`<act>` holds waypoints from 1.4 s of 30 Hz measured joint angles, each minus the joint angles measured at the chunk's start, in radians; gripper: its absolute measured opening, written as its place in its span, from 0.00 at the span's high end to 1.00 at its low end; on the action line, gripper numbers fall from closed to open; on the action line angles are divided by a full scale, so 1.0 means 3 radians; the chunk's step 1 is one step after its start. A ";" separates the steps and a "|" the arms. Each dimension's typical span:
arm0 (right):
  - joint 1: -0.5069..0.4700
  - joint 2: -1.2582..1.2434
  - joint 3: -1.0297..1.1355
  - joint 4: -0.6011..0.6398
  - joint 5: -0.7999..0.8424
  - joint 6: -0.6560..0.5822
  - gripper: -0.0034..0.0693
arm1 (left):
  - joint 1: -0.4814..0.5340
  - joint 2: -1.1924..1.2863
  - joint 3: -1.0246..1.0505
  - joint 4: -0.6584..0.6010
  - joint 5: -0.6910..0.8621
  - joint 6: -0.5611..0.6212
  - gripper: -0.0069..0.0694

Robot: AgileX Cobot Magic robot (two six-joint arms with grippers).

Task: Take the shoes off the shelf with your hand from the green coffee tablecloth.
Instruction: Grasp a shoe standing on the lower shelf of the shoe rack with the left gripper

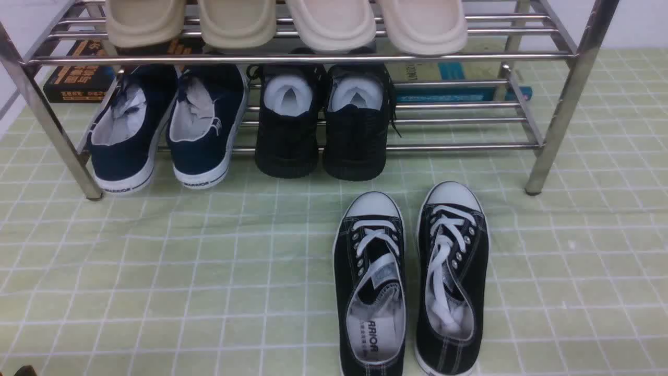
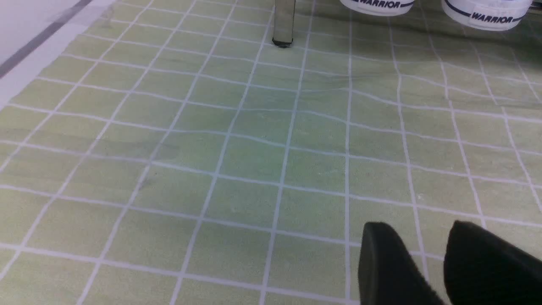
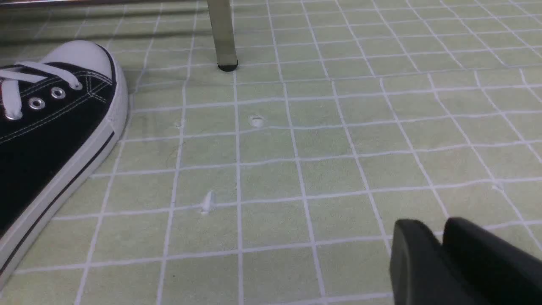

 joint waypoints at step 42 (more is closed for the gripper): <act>0.0026 0.0000 0.0000 0.0299 -0.0003 0.0198 0.72 | 0.0000 0.0000 0.0003 -0.0869 -0.0010 -0.0838 0.59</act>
